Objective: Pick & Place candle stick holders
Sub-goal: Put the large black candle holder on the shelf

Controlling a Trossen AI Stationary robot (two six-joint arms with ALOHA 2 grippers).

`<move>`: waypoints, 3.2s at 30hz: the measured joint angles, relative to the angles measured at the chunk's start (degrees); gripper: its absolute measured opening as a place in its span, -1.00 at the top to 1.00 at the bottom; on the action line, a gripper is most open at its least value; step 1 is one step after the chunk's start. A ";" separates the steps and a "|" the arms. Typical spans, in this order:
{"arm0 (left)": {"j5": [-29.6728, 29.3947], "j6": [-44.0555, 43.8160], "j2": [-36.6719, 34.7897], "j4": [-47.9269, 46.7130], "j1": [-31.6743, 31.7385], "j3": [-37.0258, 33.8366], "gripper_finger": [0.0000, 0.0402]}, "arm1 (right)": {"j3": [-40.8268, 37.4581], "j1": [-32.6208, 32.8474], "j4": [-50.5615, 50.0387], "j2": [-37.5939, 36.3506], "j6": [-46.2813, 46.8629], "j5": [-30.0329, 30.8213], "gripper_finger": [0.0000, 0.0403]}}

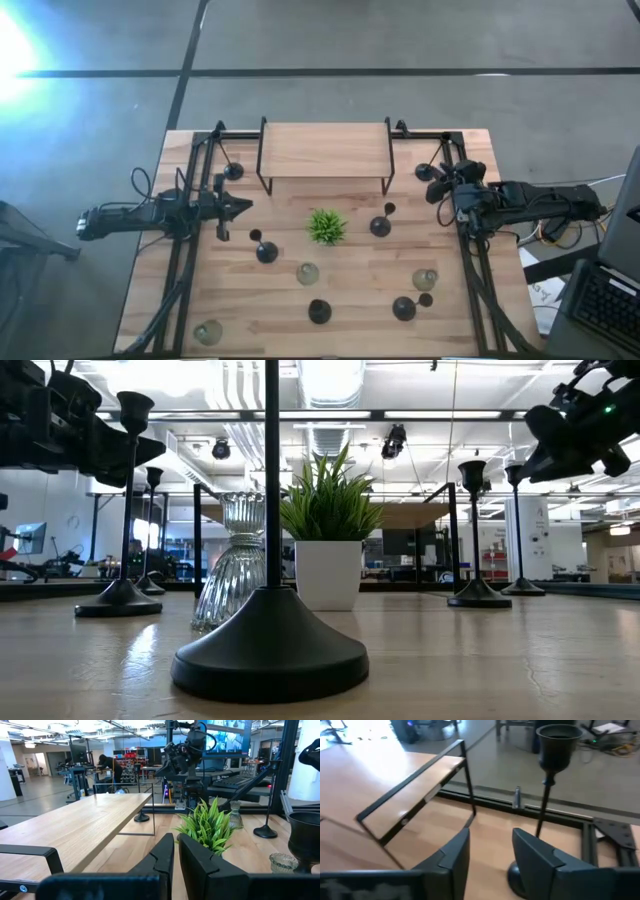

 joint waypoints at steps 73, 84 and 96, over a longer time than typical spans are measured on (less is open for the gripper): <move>-0.02 0.02 -0.01 0.00 -0.01 0.00 0.84 | 17.72 -34.85 30.07 10.95 -48.61 -26.52 0.95; -0.02 0.00 -0.01 0.00 -0.01 0.00 0.84 | 34.40 -34.87 29.58 30.16 -50.34 -45.68 0.95; -0.01 0.01 -0.01 0.00 -0.01 0.00 0.84 | 51.33 -35.08 25.49 49.64 -52.21 -56.17 0.95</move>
